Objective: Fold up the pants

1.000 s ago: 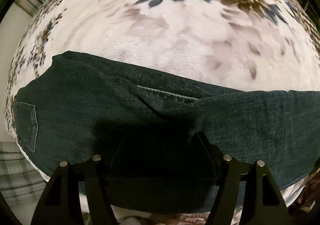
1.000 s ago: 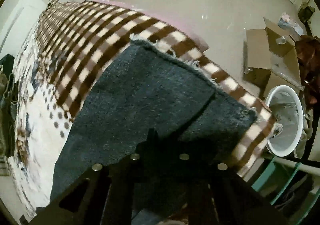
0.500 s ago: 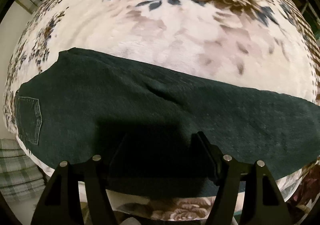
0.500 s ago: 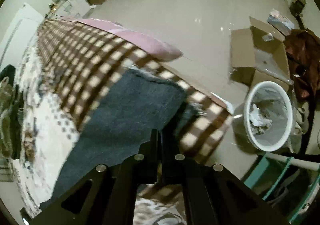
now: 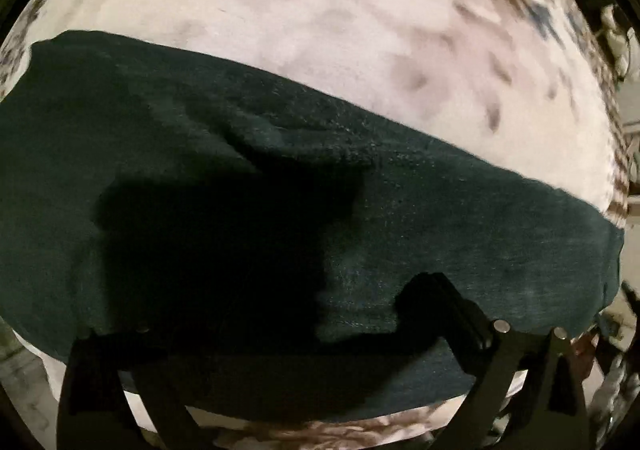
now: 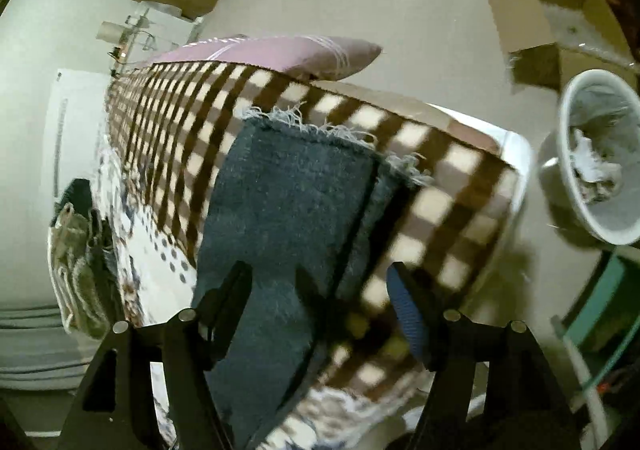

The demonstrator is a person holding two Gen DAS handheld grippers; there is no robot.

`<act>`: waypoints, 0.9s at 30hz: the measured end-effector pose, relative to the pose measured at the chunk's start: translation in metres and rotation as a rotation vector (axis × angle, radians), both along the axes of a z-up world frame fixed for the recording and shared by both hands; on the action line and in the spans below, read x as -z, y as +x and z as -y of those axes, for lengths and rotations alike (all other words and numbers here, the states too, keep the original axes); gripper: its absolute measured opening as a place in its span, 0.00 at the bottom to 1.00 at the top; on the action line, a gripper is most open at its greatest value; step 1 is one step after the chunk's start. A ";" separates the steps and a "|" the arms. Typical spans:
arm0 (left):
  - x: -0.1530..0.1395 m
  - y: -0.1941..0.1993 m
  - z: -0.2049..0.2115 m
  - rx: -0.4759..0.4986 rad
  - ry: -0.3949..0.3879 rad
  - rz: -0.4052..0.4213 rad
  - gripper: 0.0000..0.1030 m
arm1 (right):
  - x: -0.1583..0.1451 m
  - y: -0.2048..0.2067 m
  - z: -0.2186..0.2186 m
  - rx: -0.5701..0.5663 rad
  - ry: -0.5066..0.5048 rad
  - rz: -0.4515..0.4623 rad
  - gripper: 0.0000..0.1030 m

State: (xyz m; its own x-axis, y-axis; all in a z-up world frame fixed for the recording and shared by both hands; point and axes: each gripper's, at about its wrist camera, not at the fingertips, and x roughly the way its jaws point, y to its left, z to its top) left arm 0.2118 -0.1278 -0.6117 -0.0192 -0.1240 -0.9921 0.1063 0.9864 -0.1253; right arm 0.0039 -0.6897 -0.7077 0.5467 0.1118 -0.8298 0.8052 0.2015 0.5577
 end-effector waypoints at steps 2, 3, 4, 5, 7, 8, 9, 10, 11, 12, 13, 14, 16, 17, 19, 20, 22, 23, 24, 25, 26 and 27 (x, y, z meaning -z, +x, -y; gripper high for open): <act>0.003 0.002 0.002 0.002 0.024 -0.011 1.00 | 0.003 0.008 0.002 0.013 -0.029 0.040 0.68; 0.003 0.004 0.002 -0.001 0.029 -0.014 1.00 | 0.003 0.009 0.005 0.035 -0.035 0.089 0.66; 0.005 0.004 0.002 -0.009 0.034 -0.017 1.00 | 0.004 0.010 0.007 0.055 -0.029 0.134 0.65; 0.006 0.005 0.000 -0.017 0.039 -0.019 1.00 | 0.004 0.014 0.009 0.066 -0.026 0.162 0.65; 0.007 0.009 0.013 -0.030 0.050 -0.017 1.00 | 0.013 0.017 0.011 0.066 -0.029 0.140 0.65; 0.009 0.009 0.017 -0.036 0.054 -0.014 1.00 | 0.018 0.017 0.012 0.074 -0.019 0.143 0.65; 0.009 0.010 0.017 -0.039 0.055 -0.012 1.00 | 0.019 0.014 0.011 0.098 -0.007 0.162 0.65; 0.009 0.010 0.018 -0.044 0.057 -0.010 1.00 | 0.018 0.012 0.012 0.103 0.004 0.166 0.65; 0.010 0.009 0.020 -0.046 0.060 -0.009 1.00 | 0.017 0.010 0.012 0.100 0.007 0.165 0.65; 0.011 0.012 0.021 -0.047 0.062 -0.009 1.00 | 0.017 0.007 0.011 0.093 0.004 0.167 0.65; 0.012 0.013 0.023 -0.050 0.064 -0.005 1.00 | 0.019 0.006 0.010 0.079 0.006 0.177 0.65; 0.012 0.016 0.027 -0.052 0.066 0.000 1.00 | 0.022 0.006 0.010 0.069 0.002 0.188 0.66; 0.011 0.011 0.027 -0.056 0.069 0.010 1.00 | 0.027 0.002 0.010 0.068 0.003 0.225 0.66; 0.010 0.006 0.027 -0.056 0.069 0.012 1.00 | 0.030 0.005 0.012 0.073 0.010 0.249 0.66; 0.011 0.005 0.029 -0.058 0.069 0.014 1.00 | 0.034 0.015 0.015 0.083 0.028 0.289 0.63; 0.009 0.000 0.028 -0.058 0.068 0.014 1.00 | 0.036 0.019 0.017 0.088 0.026 0.289 0.45; 0.007 -0.003 0.026 -0.057 0.067 0.011 1.00 | 0.038 0.022 0.020 0.087 0.009 0.244 0.07; 0.001 -0.009 0.022 -0.056 0.065 0.007 1.00 | 0.036 0.019 0.021 0.094 -0.015 0.211 0.08; 0.001 -0.006 0.020 -0.056 0.063 0.005 1.00 | 0.035 0.014 0.021 0.105 -0.021 0.203 0.07; -0.001 -0.006 0.019 -0.057 0.060 0.005 1.00 | 0.032 0.008 0.023 0.117 -0.028 0.194 0.07; -0.004 -0.008 0.018 -0.062 0.049 0.008 1.00 | 0.028 0.004 0.023 0.121 -0.039 0.186 0.07; -0.007 -0.008 0.017 -0.068 0.041 0.010 1.00 | 0.021 0.001 0.021 0.110 -0.058 0.182 0.07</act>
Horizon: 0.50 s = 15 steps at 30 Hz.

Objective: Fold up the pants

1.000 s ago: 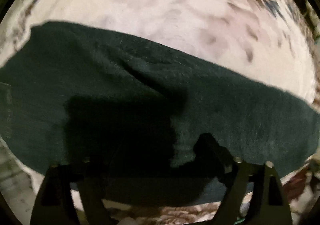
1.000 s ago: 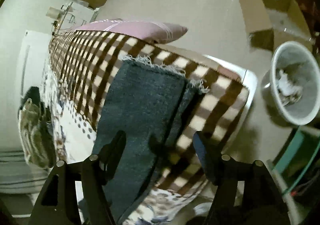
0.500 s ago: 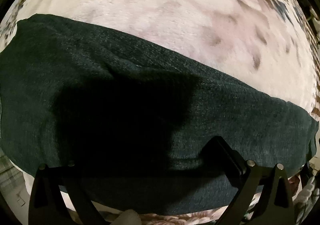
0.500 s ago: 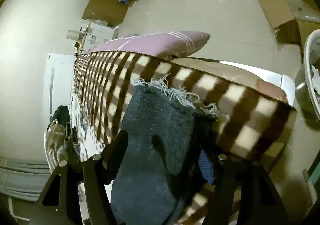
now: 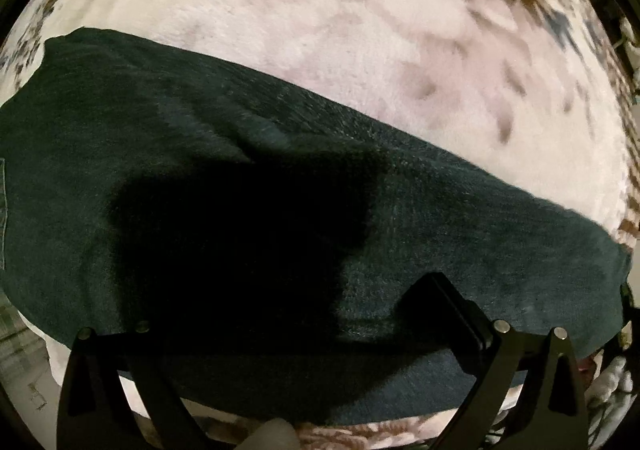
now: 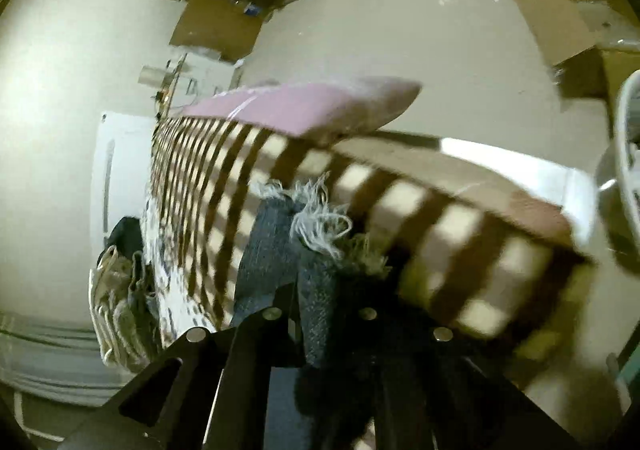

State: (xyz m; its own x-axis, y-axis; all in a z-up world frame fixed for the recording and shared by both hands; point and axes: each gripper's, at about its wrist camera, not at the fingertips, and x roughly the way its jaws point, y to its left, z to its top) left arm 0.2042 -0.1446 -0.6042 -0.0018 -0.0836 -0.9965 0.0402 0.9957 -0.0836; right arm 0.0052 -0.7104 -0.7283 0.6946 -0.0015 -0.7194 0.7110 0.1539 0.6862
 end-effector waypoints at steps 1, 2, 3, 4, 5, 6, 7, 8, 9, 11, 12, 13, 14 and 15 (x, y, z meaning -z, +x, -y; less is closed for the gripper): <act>-0.004 -0.001 -0.002 -0.009 -0.004 0.007 1.00 | -0.007 0.000 -0.003 -0.016 -0.020 -0.006 0.07; -0.009 -0.003 -0.005 -0.020 0.000 0.018 1.00 | -0.020 0.002 -0.007 -0.043 -0.052 -0.017 0.07; -0.014 -0.004 -0.009 -0.029 0.003 0.027 1.00 | -0.033 0.006 -0.012 -0.070 -0.079 -0.014 0.07; -0.021 -0.007 -0.014 -0.047 -0.004 0.039 1.00 | -0.048 0.009 -0.018 -0.095 -0.100 -0.004 0.07; -0.026 -0.009 -0.018 -0.058 -0.008 0.045 1.00 | -0.063 0.014 -0.025 -0.119 -0.121 0.002 0.07; -0.033 -0.012 -0.024 -0.074 -0.011 0.054 1.00 | -0.079 0.021 -0.034 -0.146 -0.147 0.006 0.07; -0.040 -0.015 -0.031 -0.087 -0.014 0.061 1.00 | -0.097 0.029 -0.045 -0.178 -0.173 0.015 0.07; -0.047 -0.019 -0.037 -0.099 -0.018 0.067 1.00 | -0.113 0.037 -0.056 -0.207 -0.198 0.021 0.07; -0.053 -0.021 -0.044 -0.110 -0.022 0.071 1.00 | -0.133 0.049 -0.072 -0.245 -0.233 0.033 0.07; -0.065 -0.027 -0.060 -0.134 -0.034 0.075 1.00 | -0.163 0.066 -0.101 -0.303 -0.275 0.058 0.07; -0.072 -0.030 -0.068 -0.147 -0.044 0.077 1.00 | -0.177 0.077 -0.118 -0.341 -0.301 0.067 0.07; -0.080 -0.033 -0.081 -0.163 -0.056 0.083 1.00 | -0.189 0.089 -0.137 -0.379 -0.317 0.078 0.07; -0.086 -0.035 -0.091 -0.174 -0.061 0.091 1.00 | -0.198 0.099 -0.157 -0.417 -0.327 0.089 0.07; -0.091 -0.036 -0.101 -0.185 -0.065 0.099 1.00 | -0.205 0.111 -0.179 -0.457 -0.336 0.096 0.07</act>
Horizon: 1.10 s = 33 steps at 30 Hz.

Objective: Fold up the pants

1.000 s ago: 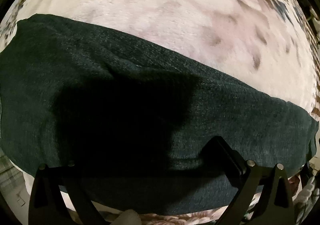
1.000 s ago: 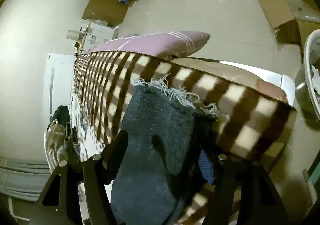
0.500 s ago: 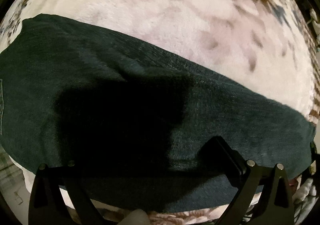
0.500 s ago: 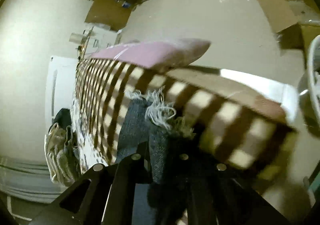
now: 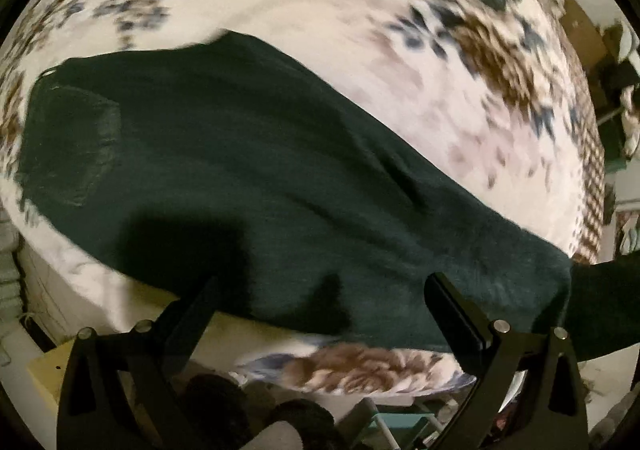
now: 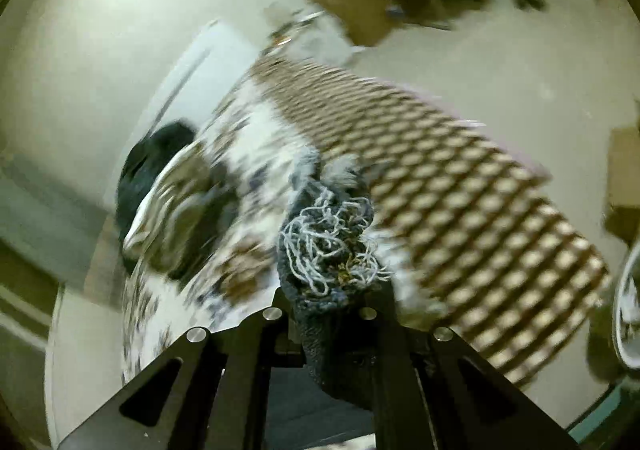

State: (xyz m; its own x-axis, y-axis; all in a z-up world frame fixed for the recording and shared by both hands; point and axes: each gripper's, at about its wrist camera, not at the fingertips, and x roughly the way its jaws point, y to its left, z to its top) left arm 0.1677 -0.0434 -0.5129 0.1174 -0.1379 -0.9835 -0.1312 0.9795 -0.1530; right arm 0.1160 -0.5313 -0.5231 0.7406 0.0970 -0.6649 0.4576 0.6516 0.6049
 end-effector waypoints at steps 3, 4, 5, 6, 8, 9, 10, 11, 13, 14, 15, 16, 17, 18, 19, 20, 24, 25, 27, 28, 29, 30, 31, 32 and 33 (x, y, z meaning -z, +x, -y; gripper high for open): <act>-0.012 -0.004 -0.036 -0.034 -0.001 0.022 1.00 | -0.006 0.032 -0.072 -0.130 -0.032 -0.012 0.07; -0.015 -0.006 -0.052 -0.051 0.000 0.030 1.00 | -0.003 0.042 -0.099 -0.179 -0.043 -0.024 0.07; -0.015 -0.009 -0.061 -0.062 0.001 0.035 1.00 | 0.005 0.052 -0.126 -0.230 -0.051 -0.044 0.07; -0.013 -0.012 -0.072 -0.073 0.006 0.038 1.00 | 0.013 0.059 -0.147 -0.262 -0.045 -0.061 0.08; -0.008 -0.013 -0.095 -0.101 0.018 0.033 1.00 | 0.038 0.076 -0.201 -0.347 -0.058 -0.111 0.08; -0.003 -0.013 -0.104 -0.117 0.021 0.028 1.00 | 0.052 0.084 -0.228 -0.384 -0.074 -0.135 0.08; 0.001 -0.013 -0.114 -0.135 0.023 0.021 1.00 | 0.065 0.091 -0.247 -0.413 -0.082 -0.155 0.08; 0.005 -0.014 -0.126 -0.154 0.026 0.016 1.00 | 0.079 0.097 -0.268 -0.439 -0.095 -0.180 0.08; 0.012 -0.018 -0.150 -0.183 0.043 0.009 1.00 | 0.113 0.110 -0.308 -0.489 -0.137 -0.235 0.08; 0.015 -0.019 -0.160 -0.195 0.051 0.008 1.00 | 0.130 0.116 -0.327 -0.508 -0.158 -0.266 0.08; 0.018 -0.021 -0.169 -0.205 0.061 0.008 1.00 | 0.142 0.121 -0.337 -0.518 -0.178 -0.291 0.08; 0.019 -0.022 -0.176 -0.214 0.069 0.008 1.00 | 0.155 0.125 -0.349 -0.530 -0.211 -0.320 0.08; 0.022 -0.024 -0.186 -0.226 0.076 0.006 1.00 | 0.164 0.128 -0.359 -0.542 -0.254 -0.343 0.11; 0.025 -0.025 -0.195 -0.238 0.079 0.004 1.00 | 0.171 0.130 -0.368 -0.545 -0.292 -0.364 0.12; 0.027 -0.027 -0.205 -0.254 0.081 0.001 1.00 | 0.175 0.130 -0.375 -0.545 -0.321 -0.383 0.15; 0.029 -0.028 -0.211 -0.266 0.081 -0.001 1.00 | 0.175 0.130 -0.379 -0.550 -0.333 -0.392 0.27; 0.033 -0.032 -0.240 -0.334 0.067 -0.003 1.00 | 0.150 0.124 -0.383 -0.648 -0.117 -0.345 0.54; 0.034 -0.033 -0.249 -0.357 0.061 0.000 1.00 | 0.140 0.119 -0.378 -0.632 -0.080 -0.319 0.57; 0.036 -0.036 -0.263 -0.403 0.049 0.001 1.00 | 0.130 0.111 -0.363 -0.574 -0.046 -0.311 0.59; 0.037 -0.037 -0.270 -0.423 0.040 -0.001 1.00 | 0.130 0.110 -0.354 -0.531 -0.047 -0.337 0.59; 0.042 -0.038 -0.278 -0.460 0.021 -0.005 1.00 | 0.135 0.109 -0.348 -0.499 -0.059 -0.373 0.59; 0.046 -0.039 -0.285 -0.488 0.008 -0.008 1.00 | 0.145 0.110 -0.344 -0.476 -0.088 -0.435 0.59; 0.049 -0.039 -0.290 -0.513 -0.005 -0.009 1.00 | 0.161 0.112 -0.344 -0.476 -0.122 -0.515 0.59; 0.054 -0.040 -0.297 -0.554 -0.033 -0.001 1.00 | 0.176 0.114 -0.345 -0.487 -0.135 -0.577 0.59; 0.058 -0.041 -0.304 -0.589 -0.055 0.010 1.00 | 0.190 0.116 -0.346 -0.501 -0.131 -0.614 0.59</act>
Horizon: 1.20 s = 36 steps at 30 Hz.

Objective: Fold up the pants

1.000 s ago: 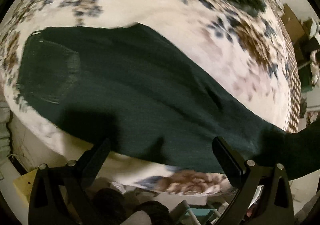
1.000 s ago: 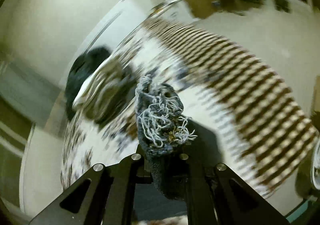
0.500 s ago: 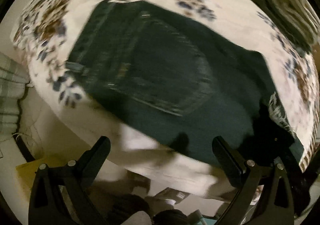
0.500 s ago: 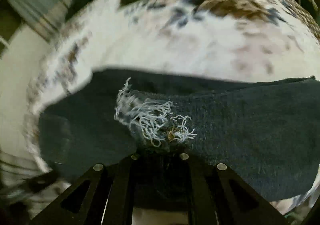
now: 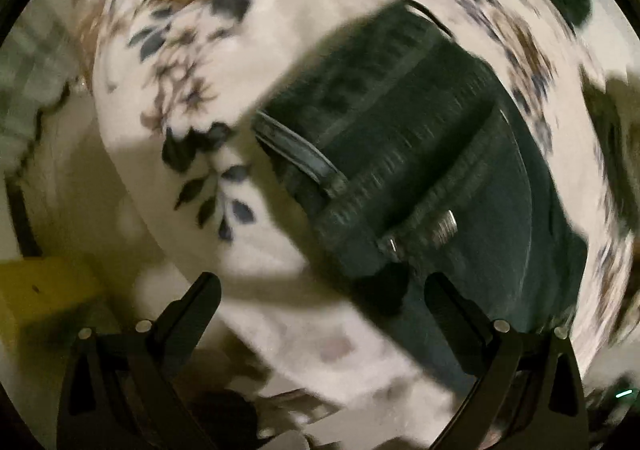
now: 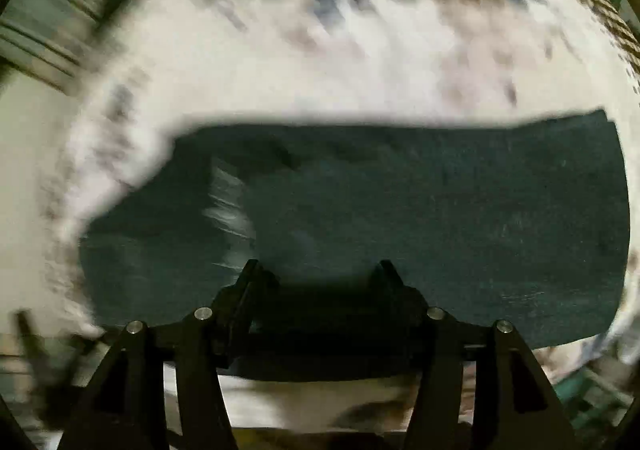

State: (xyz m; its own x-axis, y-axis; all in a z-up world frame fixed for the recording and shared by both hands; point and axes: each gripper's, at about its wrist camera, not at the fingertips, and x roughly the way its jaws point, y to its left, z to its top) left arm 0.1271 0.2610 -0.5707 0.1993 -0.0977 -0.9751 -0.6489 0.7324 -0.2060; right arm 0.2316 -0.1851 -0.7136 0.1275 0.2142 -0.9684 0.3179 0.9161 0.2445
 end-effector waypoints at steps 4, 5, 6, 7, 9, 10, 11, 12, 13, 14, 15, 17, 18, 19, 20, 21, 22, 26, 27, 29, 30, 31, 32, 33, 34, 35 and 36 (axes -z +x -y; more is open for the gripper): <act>0.019 -0.003 -0.027 -0.141 -0.108 0.089 1.00 | -0.001 -0.002 -0.001 -0.013 -0.008 0.025 0.61; 0.027 -0.002 -0.032 -0.172 -0.150 0.115 1.00 | -0.005 -0.001 0.000 -0.009 0.000 0.033 0.61; 0.034 -0.002 -0.038 -0.204 -0.180 0.139 1.00 | -0.007 -0.004 0.001 -0.002 0.013 0.041 0.61; 0.035 -0.002 -0.041 -0.226 -0.183 0.162 1.00 | -0.010 -0.006 0.002 0.005 0.022 0.047 0.61; 0.030 -0.004 -0.050 -0.273 -0.190 0.231 1.00 | -0.017 -0.009 0.007 0.014 0.020 0.055 0.61; 0.028 -0.005 -0.054 -0.301 -0.205 0.276 0.99 | -0.018 -0.013 0.011 0.015 0.021 0.062 0.61; 0.026 -0.008 -0.057 -0.324 -0.218 0.329 0.90 | -0.020 -0.013 0.014 0.017 0.020 0.064 0.61; 0.025 -0.006 -0.062 -0.335 -0.230 0.368 0.80 | -0.020 -0.016 0.017 0.022 0.013 0.062 0.61; 0.025 -0.005 -0.064 -0.338 -0.245 0.398 0.63 | -0.020 -0.018 0.023 0.026 0.009 0.057 0.61; 0.026 -0.004 -0.066 -0.341 -0.242 0.397 0.58 | -0.020 -0.014 0.019 0.028 0.004 0.050 0.61; 0.029 -0.002 -0.067 -0.349 -0.247 0.407 0.57 | -0.021 -0.012 0.021 0.032 -0.007 0.045 0.61; 0.033 -0.006 -0.066 -0.364 -0.249 0.426 0.49 | -0.019 -0.008 0.024 0.042 -0.018 0.038 0.61; 0.035 -0.007 -0.065 -0.364 -0.246 0.431 0.45 | -0.017 -0.008 0.025 0.050 -0.018 0.036 0.61; 0.035 -0.012 -0.066 -0.365 -0.237 0.436 0.37 | -0.016 -0.008 0.027 0.057 -0.016 0.036 0.61; 0.033 -0.022 -0.066 -0.365 -0.237 0.445 0.29 | -0.016 -0.008 0.027 0.059 -0.020 0.037 0.61; 0.031 -0.024 -0.064 -0.364 -0.236 0.461 0.26 | -0.017 -0.008 0.029 0.059 -0.027 0.041 0.61; 0.023 -0.028 -0.063 -0.351 -0.223 0.486 0.22 | -0.019 -0.009 0.030 0.057 -0.034 0.047 0.61; -0.013 -0.022 -0.049 -0.254 -0.161 0.566 0.17 | -0.026 -0.010 0.037 0.056 -0.047 0.067 0.61; -0.020 -0.018 -0.046 -0.240 -0.154 0.577 0.17 | -0.028 -0.013 0.042 0.060 -0.044 0.072 0.61; -0.048 -0.018 -0.034 -0.184 -0.124 0.613 0.17 | -0.032 -0.015 0.049 0.070 -0.039 0.081 0.61; -0.065 -0.017 -0.025 -0.139 -0.102 0.637 0.16 | -0.034 -0.018 0.054 0.077 -0.037 0.087 0.61; -0.081 -0.015 -0.015 -0.100 -0.084 0.659 0.16 | -0.036 -0.021 0.060 0.086 -0.034 0.092 0.61; -0.097 -0.013 -0.003 -0.060 -0.072 0.687 0.16 | -0.039 -0.025 0.067 0.098 -0.031 0.096 0.61; -0.109 -0.010 0.007 -0.027 -0.059 0.705 0.16 | -0.041 -0.029 0.076 0.113 -0.025 0.101 0.61; -0.128 -0.009 0.024 0.033 -0.035 0.732 0.16 | -0.044 -0.034 0.085 0.128 -0.017 0.106 0.61; -0.139 -0.013 0.036 0.071 -0.025 0.752 0.16 | -0.047 -0.039 0.094 0.142 -0.014 0.111 0.61; -0.151 -0.013 0.051 0.109 -0.023 0.773 0.16 | -0.051 -0.044 0.103 0.156 -0.015 0.117 0.61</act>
State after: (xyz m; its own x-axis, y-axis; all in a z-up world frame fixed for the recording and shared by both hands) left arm 0.1145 0.2103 -0.4201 0.8094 -0.1746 -0.5607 -0.2396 0.7736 -0.5867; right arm 0.1875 -0.2882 -0.6631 0.2702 0.1688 -0.9479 0.4267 0.8615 0.2751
